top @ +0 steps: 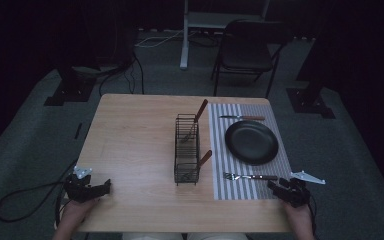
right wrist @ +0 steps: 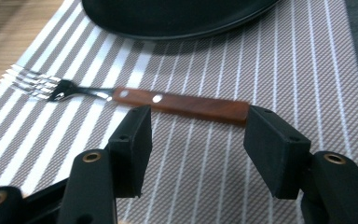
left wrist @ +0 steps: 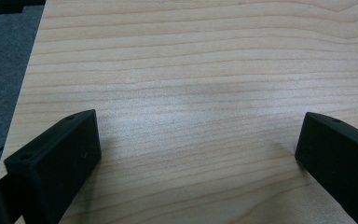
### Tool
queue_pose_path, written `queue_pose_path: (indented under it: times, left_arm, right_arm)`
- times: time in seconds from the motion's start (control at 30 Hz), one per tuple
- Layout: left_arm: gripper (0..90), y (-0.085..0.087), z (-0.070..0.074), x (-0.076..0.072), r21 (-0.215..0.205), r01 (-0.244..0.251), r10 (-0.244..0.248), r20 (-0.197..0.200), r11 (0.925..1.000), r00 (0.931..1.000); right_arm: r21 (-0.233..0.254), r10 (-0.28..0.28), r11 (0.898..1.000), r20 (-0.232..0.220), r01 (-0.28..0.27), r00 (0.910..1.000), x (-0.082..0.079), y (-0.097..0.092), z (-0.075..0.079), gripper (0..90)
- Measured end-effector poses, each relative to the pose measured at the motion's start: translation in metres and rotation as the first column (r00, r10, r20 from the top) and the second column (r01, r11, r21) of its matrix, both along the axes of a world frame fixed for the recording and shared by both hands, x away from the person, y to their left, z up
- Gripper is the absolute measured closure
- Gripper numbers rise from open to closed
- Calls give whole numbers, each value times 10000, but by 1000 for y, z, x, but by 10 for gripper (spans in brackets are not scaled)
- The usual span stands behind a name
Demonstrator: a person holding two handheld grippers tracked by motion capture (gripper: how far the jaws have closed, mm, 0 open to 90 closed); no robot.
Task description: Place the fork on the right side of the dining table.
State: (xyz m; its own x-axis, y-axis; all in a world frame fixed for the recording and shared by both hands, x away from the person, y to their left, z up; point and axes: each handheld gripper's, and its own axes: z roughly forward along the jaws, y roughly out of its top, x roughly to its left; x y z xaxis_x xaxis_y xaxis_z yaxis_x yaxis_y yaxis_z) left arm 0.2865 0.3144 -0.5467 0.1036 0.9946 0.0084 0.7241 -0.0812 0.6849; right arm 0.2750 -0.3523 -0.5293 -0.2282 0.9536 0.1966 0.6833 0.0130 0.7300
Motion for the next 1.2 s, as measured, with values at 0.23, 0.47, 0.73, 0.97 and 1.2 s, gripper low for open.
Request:
queue_pose_path:
  times: [0.23, 0.47, 0.73, 0.97, 1.2]
  left_arm:
    - [2, 0, 0, 0, 0, 1, -1, 0, 10000, 10000]
    - [2, 0, 0, 0, 8, -26, 26, -4, 10000, 10000]
    - [2, 0, 0, 0, 22, -15, 15, -2, 10000, 10000]
    - [2, 0, 0, 0, 22, -13, 13, -1, 10000, 10000]
    - [2, 0, 0, 0, 14, -19, 19, 4, 10000, 10000]
  right_arm:
    - [25, -56, 10000, -187, 56, 9998, -14, 3, -3, 410]
    - [-272, -176, 9995, -393, 165, 9991, -18, 12, -12, 357]
    - [-659, -257, 9975, -102, 250, 9996, -19, 29, -17, 129]
    - [-1336, -923, 9866, 161, 936, 9956, -20, 36, -18, 116]
    - [-2040, -1322, 9696, 280, 1352, 9908, -16, 44, -21, 116]
